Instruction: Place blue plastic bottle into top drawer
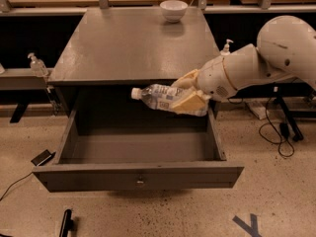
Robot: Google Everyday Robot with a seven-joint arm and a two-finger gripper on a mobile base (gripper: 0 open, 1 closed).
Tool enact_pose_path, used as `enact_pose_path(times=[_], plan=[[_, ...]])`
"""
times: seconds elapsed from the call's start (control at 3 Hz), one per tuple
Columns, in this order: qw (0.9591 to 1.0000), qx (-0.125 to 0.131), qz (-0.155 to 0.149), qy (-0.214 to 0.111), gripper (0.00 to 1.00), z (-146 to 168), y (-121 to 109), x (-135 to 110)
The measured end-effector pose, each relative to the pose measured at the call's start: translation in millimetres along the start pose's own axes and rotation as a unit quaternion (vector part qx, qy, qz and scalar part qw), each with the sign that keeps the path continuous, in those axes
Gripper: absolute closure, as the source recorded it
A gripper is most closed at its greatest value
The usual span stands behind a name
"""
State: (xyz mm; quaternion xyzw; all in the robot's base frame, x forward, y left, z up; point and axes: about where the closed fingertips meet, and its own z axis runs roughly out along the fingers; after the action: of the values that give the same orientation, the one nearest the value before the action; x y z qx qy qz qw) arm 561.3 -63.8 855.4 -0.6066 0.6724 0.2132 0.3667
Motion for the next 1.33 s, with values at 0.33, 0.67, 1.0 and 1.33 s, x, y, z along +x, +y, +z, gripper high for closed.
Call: enact_pose_path(times=[0.33, 0.67, 1.0, 1.33], plan=[[0.9993, -0.031, -0.019, -0.012, 1.00, 32, 0, 12], [0.9970, -0.057, -0.050, -0.019, 1.00, 74, -5, 35], [0.9941, -0.079, -0.068, -0.028, 0.88, 105, -11, 62], [0.9923, -0.104, -0.064, -0.021, 0.56, 136, -5, 104]])
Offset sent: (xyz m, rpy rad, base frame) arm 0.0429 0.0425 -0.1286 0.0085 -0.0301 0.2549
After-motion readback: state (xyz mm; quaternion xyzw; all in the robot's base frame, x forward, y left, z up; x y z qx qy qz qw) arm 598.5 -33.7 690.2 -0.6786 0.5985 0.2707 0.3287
